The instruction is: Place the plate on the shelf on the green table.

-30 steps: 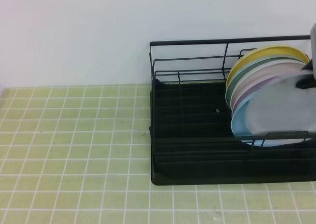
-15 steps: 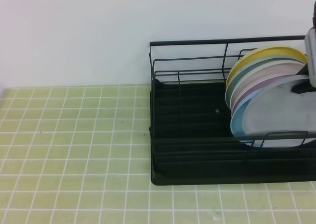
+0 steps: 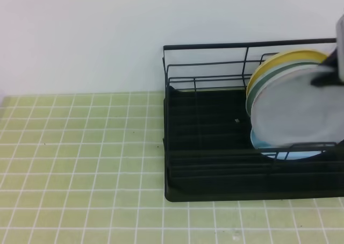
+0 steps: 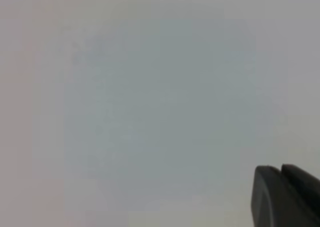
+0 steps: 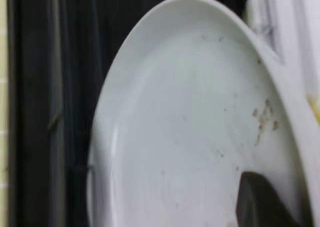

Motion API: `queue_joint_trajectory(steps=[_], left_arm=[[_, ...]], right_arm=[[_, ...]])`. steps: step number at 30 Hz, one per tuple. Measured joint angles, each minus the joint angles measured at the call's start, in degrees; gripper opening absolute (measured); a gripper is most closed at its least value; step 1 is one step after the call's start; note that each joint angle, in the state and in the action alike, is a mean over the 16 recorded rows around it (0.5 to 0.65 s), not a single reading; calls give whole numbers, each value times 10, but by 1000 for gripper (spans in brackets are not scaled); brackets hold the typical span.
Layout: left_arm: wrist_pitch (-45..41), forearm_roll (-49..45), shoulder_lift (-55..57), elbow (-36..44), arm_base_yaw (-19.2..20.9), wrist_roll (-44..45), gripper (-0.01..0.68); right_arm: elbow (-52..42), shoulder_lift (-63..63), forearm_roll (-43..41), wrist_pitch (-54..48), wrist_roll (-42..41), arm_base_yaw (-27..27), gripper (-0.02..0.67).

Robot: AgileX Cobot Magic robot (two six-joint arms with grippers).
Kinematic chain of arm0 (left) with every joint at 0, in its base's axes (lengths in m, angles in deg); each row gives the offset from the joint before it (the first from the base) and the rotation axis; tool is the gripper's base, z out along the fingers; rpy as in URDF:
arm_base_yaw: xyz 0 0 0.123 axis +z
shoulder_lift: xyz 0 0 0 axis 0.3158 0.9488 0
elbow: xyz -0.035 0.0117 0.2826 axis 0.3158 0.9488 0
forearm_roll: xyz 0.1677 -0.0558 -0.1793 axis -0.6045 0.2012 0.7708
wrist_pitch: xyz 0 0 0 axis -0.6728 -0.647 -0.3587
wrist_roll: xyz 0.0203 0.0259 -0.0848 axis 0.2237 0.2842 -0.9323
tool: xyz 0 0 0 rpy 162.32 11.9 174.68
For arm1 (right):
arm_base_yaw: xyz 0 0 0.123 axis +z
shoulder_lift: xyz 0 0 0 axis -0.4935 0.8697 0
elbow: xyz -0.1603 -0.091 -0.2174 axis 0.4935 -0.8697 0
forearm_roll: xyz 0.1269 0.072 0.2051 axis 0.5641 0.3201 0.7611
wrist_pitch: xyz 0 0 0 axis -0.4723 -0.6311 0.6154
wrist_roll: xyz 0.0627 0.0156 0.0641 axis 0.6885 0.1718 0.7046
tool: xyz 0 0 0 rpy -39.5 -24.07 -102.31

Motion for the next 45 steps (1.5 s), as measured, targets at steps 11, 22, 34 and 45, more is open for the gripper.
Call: queue_joint_trajectory(steps=[11, 22, 34, 45], left_arm=[[0, -1, 0, 0, 0, 3, -1], [0, -1, 0, 0, 0, 3, -1], [23, -1, 0, 0, 0, 4, -1], [41, -1, 0, 0, 0, 12, -1]], right_arm=[[7, -38, 41, 4, -42, 0, 108], [9, -38, 28, -2, -40, 0, 108], [9, -57, 42, -9, -33, 0, 107], [11, -78, 20, -48, 6, 0, 107]])
